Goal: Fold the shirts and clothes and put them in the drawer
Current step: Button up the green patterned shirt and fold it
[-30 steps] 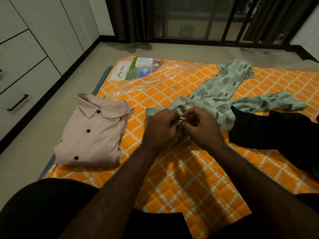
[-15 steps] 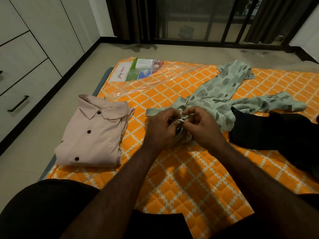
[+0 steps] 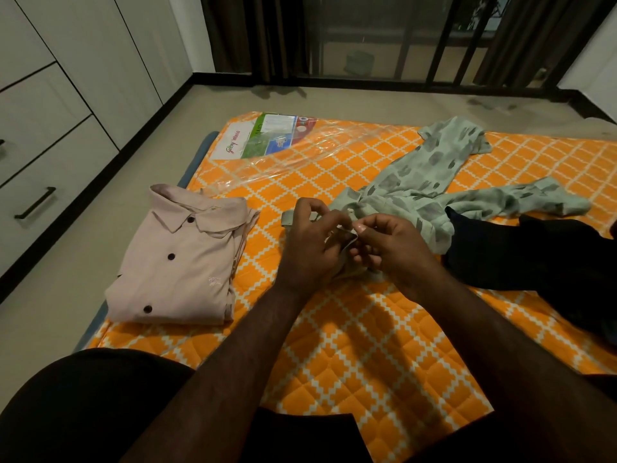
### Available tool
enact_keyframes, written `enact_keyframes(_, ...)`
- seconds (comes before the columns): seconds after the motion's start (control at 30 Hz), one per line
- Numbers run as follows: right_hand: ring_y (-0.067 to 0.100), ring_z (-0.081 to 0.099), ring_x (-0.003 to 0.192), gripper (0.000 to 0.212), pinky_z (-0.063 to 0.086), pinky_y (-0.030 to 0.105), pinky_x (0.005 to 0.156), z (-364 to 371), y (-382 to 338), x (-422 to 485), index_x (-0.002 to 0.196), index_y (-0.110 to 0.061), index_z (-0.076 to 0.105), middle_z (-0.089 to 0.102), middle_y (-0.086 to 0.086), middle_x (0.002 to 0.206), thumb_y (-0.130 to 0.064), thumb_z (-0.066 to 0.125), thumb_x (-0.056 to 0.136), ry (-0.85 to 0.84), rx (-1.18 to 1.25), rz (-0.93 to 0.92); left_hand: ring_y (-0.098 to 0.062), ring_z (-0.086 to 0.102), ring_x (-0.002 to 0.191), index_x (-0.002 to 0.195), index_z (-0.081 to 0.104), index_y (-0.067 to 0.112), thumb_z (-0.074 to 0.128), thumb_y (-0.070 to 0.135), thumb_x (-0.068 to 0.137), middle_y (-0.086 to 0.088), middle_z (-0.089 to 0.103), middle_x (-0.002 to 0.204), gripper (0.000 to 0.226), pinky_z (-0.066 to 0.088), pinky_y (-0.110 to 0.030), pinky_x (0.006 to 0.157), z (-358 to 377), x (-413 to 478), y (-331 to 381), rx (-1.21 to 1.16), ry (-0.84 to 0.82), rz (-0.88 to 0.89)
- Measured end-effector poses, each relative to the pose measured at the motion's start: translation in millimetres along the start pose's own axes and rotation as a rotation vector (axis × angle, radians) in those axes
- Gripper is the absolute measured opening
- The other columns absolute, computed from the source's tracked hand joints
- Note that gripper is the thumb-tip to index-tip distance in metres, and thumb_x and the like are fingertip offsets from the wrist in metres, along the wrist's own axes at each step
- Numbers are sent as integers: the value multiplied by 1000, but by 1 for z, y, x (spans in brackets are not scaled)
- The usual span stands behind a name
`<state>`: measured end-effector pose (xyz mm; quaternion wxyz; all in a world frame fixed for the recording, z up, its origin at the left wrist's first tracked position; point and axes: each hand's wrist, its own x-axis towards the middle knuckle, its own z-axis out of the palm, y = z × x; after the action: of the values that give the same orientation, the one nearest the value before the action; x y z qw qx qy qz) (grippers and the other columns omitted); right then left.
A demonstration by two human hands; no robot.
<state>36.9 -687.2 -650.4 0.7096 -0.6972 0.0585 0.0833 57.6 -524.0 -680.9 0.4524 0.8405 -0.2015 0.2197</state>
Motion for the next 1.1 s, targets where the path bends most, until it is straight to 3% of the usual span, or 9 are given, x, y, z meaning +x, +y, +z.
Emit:
enact_keyframes(0.2,17,67,74,17,60,28,71,3,-1,-1,105,-1,69,69,11,88,-13,58,103,-17,26,-8,-3,45,78,94,67,11,70,5,86,2,55,87,10,32,-11,66,0,2,2,15,6,-5)
enact_keyframes(0.3,17,67,77,18,61,28,74,8,1,-3,106,1,69,70,12,89,-13,58,103,-17,100,-23,-4,41,80,93,61,6,65,1,87,1,50,92,8,32,-8,71,4,-1,3,21,36,2)
enact_keyframes(0.4,17,68,76,18,61,28,69,12,2,-6,106,2,69,70,13,88,-12,59,102,3,140,-56,-9,45,85,93,58,4,62,2,90,-3,47,101,5,39,-15,71,6,-2,6,4,63,-3)
enact_keyframes(0.57,21,69,72,19,58,29,58,17,5,-9,105,7,67,69,24,89,-10,60,101,44,137,-96,-14,45,78,91,56,5,57,9,94,-1,52,90,5,38,-26,66,8,-5,6,9,57,-37)
enact_keyframes(0.73,23,69,72,20,61,36,63,17,10,-9,98,4,69,70,28,86,-11,59,103,57,8,-152,-13,43,77,89,55,6,56,7,93,-2,50,89,5,34,-19,64,9,-9,6,31,60,-54)
enact_keyframes(0.87,27,69,73,21,61,40,65,18,13,-9,96,5,69,69,29,86,-12,59,103,72,-9,-148,-12,47,82,93,59,8,62,-1,91,-1,48,97,10,37,-12,72,5,-8,-2,-7,43,-43)
enact_keyframes(0.97,29,71,73,18,62,44,67,23,15,-11,95,3,70,71,25,84,-11,61,102,44,-42,-135,-9,55,86,96,67,12,65,4,91,0,53,98,10,40,-11,74,1,-3,-4,-49,50,-79)
enact_keyframes(1.1,25,71,66,14,60,41,64,32,16,-16,91,1,71,72,9,71,-10,66,99,7,-133,-140,5,58,88,97,69,14,61,12,93,18,61,91,9,43,-13,75,-3,2,-5,-151,-7,-94)
